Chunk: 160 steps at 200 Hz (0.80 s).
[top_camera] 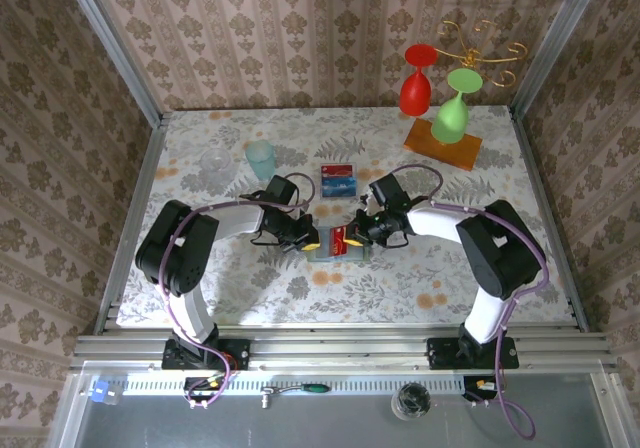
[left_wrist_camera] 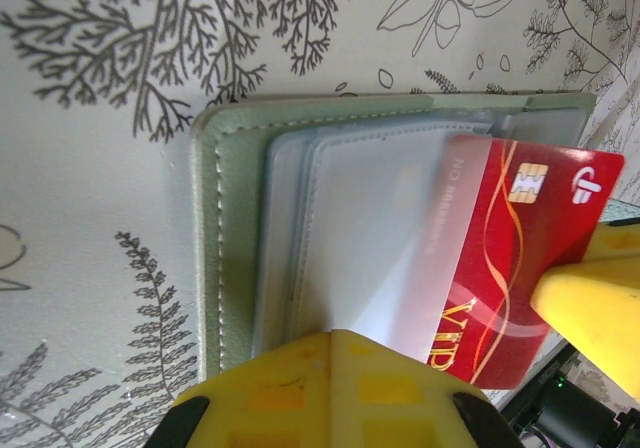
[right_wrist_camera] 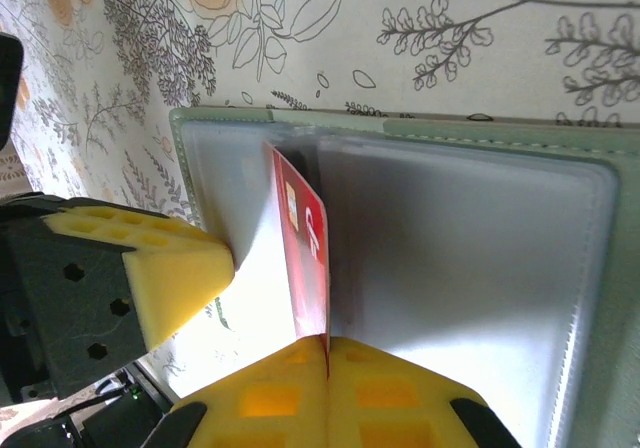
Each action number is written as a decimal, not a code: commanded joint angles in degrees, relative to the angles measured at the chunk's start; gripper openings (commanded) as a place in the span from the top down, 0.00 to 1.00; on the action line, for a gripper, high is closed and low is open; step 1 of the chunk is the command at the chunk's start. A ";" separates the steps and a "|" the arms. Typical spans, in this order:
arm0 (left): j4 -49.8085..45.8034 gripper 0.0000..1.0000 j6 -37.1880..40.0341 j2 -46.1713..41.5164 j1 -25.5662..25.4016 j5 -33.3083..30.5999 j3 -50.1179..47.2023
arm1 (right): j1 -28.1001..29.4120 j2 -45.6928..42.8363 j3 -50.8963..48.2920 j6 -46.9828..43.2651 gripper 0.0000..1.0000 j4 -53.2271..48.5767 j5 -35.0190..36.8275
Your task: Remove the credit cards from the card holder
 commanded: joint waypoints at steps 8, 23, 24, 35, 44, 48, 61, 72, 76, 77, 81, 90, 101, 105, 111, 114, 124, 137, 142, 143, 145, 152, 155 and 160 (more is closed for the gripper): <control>-3.56 1.00 0.82 1.93 0.15 -2.14 -0.08 | -0.53 -2.26 0.80 -3.62 0.98 -7.54 3.90; -3.50 1.00 0.81 1.46 0.15 -2.05 -0.12 | -0.53 -2.51 1.50 -4.86 0.98 -9.73 4.91; -3.54 1.00 0.78 1.45 0.15 -2.05 -0.11 | -0.53 -2.52 1.59 -4.85 0.98 -9.87 4.98; -3.58 1.00 0.75 1.22 0.07 -1.94 -0.15 | -0.36 -2.62 2.11 -5.63 0.98 -11.04 5.40; -3.48 1.00 0.83 1.09 0.06 -1.88 -0.05 | -0.14 -2.30 2.75 -6.26 0.98 -12.32 5.83; -3.43 1.00 0.88 1.00 0.02 -1.82 -0.07 | -0.02 -2.16 3.16 -6.44 0.98 -12.87 6.23; -3.36 1.00 0.75 0.91 -0.11 -1.79 0.03 | 0.58 -1.89 4.04 -7.00 0.98 -14.07 7.17; -3.19 1.00 0.74 0.82 -0.36 -1.70 -0.01 | 1.17 -1.63 4.91 -7.29 0.98 -14.78 8.08; -3.18 1.00 0.70 0.82 -0.44 -1.62 0.05 | 1.40 -1.56 5.22 -7.39 0.98 -15.12 8.31; -3.16 1.00 0.72 0.82 -0.45 -1.61 0.07 | 1.44 -1.52 5.25 -7.44 0.98 -15.20 8.39; -3.04 1.00 0.74 0.82 -0.54 -1.54 0.11 | 1.64 -1.37 5.62 -7.53 0.98 -15.44 8.69; -2.93 1.00 0.70 0.95 -0.77 -1.50 0.21 | 2.14 -1.05 6.41 -7.57 0.98 -15.93 9.21; -2.86 1.00 0.61 1.14 -1.12 -1.41 0.50 | 2.70 -0.66 7.25 -7.61 0.98 -16.62 9.89; -2.80 1.00 0.61 1.17 -1.23 -1.39 0.60 | 2.92 -0.52 7.52 -7.56 0.98 -16.72 10.07; -2.87 1.00 0.65 1.26 -1.28 -1.34 0.75 | 3.20 -0.34 7.90 -7.57 0.98 -16.90 10.22; -2.89 1.00 0.66 1.28 -1.41 -1.34 0.78 | 3.29 -0.27 8.06 -7.57 0.98 -17.01 10.31; -2.95 1.00 0.58 1.28 -1.52 -1.28 0.78 | 3.64 -0.15 8.56 -7.36 0.98 -17.28 10.58; -2.91 1.00 0.64 0.93 -1.61 -1.36 0.63 | 3.93 -0.27 9.01 -7.39 0.98 -17.57 10.91; -2.95 1.00 0.65 0.76 -1.54 -1.42 0.48 | 3.95 -0.41 9.29 -7.33 0.98 -17.80 11.08; -2.92 1.00 0.65 0.75 -1.58 -1.47 0.50 | 3.95 -0.42 9.35 -7.41 0.98 -17.90 11.10; -2.93 1.00 0.61 0.65 -1.53 -1.48 0.40 | 3.95 -0.49 9.48 -7.51 0.99 -17.98 11.22; -2.96 1.00 0.67 0.50 -1.47 -1.44 0.31 | 3.95 -0.68 9.92 -7.81 0.99 -18.61 11.49; -2.90 1.00 0.61 0.41 -1.51 -1.44 0.33 | 3.96 -0.81 10.13 -7.97 0.99 -18.96 11.62; -2.96 1.00 0.65 0.35 -1.51 -1.44 0.32 | 3.95 -0.90 10.63 -8.27 0.99 -19.57 11.87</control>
